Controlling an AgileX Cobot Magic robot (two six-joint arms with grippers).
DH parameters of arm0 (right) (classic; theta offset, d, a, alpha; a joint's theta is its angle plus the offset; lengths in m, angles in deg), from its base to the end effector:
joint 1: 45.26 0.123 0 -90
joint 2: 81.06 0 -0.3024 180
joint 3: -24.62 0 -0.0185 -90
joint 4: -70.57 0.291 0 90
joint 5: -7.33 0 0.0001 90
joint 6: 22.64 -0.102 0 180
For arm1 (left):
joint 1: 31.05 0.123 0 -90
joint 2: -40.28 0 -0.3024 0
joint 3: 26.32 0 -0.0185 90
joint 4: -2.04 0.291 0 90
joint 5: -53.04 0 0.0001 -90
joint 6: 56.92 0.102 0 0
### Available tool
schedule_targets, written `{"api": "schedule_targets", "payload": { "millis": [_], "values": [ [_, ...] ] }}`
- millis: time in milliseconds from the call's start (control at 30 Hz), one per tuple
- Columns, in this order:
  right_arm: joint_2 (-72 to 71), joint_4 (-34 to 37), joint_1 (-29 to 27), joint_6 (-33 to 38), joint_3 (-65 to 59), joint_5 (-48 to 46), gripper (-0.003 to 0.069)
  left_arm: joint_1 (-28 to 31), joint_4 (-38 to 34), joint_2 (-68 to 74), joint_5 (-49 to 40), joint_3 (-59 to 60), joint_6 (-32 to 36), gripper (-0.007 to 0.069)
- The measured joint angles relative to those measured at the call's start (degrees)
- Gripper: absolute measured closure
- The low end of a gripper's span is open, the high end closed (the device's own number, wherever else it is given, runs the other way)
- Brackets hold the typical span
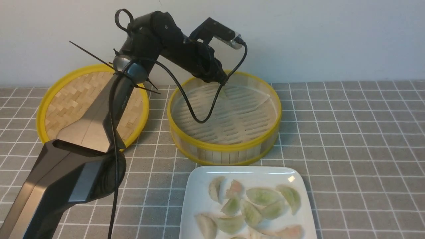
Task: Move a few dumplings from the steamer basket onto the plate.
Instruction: Use the left arm to grab a dumpling from the steamer, then use the left arm to put the dumpling into the plate
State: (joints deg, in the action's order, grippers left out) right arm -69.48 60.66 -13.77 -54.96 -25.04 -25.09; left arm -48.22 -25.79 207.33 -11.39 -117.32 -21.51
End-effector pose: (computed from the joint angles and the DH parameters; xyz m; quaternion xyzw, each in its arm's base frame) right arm 0.0487 0.0188 0.3340 -0.0162 0.7267 0.2892 0.6228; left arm 0.5939 -0.2285 0.2105 0.3828 0.8298 -0.1842 0.3619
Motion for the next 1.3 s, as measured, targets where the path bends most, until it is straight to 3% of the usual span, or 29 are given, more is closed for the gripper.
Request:
{"api": "schedule_targets", "payload": {
  "millis": [133, 367, 500, 567, 733, 967, 1167, 1300],
  "values": [
    [0.0, 0.0, 0.0, 0.0, 0.0, -0.8, 0.0669, 0.0, -0.2, 1.9, 1.7, 0.0, 2.6, 0.0510],
    [0.0, -0.2, 0.0, 0.0, 0.0, -2.4, 0.0669, 0.1, -2.5, 5.5, 4.0, 0.0, 7.1, 0.0203],
    [0.0, -0.4, 0.0, 0.0, 0.0, -2.5, 0.0669, 0.1, -2.1, 6.4, 5.1, 0.0, 7.2, 0.0146],
    [0.0, -0.4, 0.0, 0.0, 0.0, -2.5, 0.0669, 0.1, -2.0, 6.5, 5.4, 0.0, 7.2, 0.0153],
    [0.0, -0.8, 0.0, 0.0, 0.0, -2.5, 0.0669, -0.1, -1.7, 6.8, 6.2, -0.1, 7.7, 0.0322],
    [0.0, -0.9, 0.0, 0.0, 0.0, -2.4, 0.0669, -0.4, -0.3, 6.2, 5.6, -0.1, 6.6, 0.0322],
    [0.0, -1.1, 0.0, 0.0, 0.0, -2.4, 0.0669, -0.3, 7.4, 0.4, -5.8, 0.5, 1.3, 0.0322],
    [0.0, -1.4, 0.0, 0.0, 0.0, -2.4, 0.0669, -0.3, 8.7, -5.0, -7.0, 0.5, -1.5, 0.0322]
  ]
}}
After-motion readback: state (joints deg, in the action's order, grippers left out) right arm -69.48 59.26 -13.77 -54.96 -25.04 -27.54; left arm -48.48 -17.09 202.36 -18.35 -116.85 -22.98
